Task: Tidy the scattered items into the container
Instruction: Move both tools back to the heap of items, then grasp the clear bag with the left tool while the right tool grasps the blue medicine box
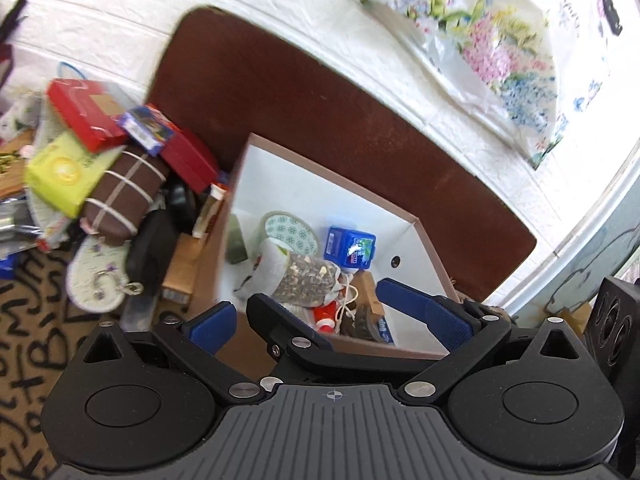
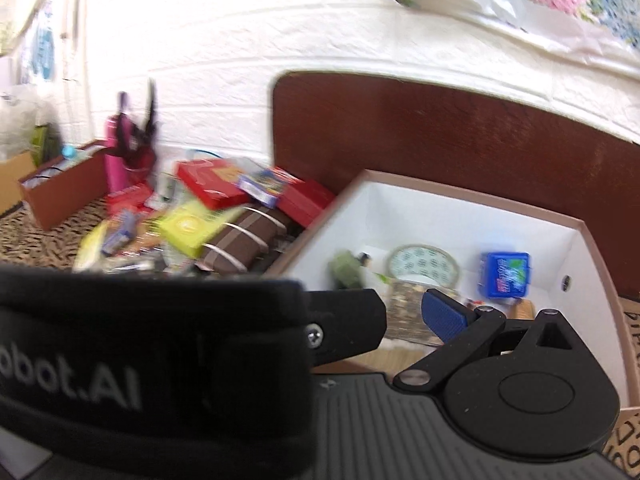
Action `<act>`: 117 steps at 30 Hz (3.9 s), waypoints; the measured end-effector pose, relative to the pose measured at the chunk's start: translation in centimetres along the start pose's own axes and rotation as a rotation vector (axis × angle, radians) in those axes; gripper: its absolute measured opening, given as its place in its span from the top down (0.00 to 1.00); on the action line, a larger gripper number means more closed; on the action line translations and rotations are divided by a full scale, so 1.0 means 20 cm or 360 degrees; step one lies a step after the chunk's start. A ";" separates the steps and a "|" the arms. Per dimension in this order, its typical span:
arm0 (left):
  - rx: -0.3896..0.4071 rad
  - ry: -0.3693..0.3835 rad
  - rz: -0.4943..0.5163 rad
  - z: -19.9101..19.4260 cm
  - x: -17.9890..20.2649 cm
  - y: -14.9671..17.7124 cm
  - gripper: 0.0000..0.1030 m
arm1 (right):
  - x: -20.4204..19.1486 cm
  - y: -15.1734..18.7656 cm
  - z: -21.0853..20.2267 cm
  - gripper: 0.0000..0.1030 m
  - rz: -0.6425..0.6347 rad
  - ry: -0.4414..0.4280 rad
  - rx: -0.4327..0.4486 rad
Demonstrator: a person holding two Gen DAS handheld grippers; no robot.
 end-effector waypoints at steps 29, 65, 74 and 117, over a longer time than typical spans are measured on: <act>-0.0081 -0.0540 -0.0190 -0.25 -1.30 0.02 0.10 | -0.84 0.34 0.60 0.02 -0.0084 -0.0444 -0.0254; -0.0336 -0.0186 -0.0237 -0.24 -1.15 0.26 0.71 | -0.82 0.49 0.45 0.35 -0.0294 -0.0489 -0.0303; -0.0421 -0.0204 -0.0066 -0.34 -0.90 0.44 0.25 | -0.61 0.66 0.06 0.32 -0.0218 -0.0421 -0.0406; -0.0592 -0.0421 0.0160 -0.18 -0.96 0.31 0.47 | -0.42 0.63 0.04 0.36 -0.0159 -0.0264 -0.0542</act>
Point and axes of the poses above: each gripper's, at about its wrist camera, not at the fingertips, and z roughly the way its jaws point, x to its right, y to its underside, the point moved 7 cm from there along z, roughly the way its jaws point
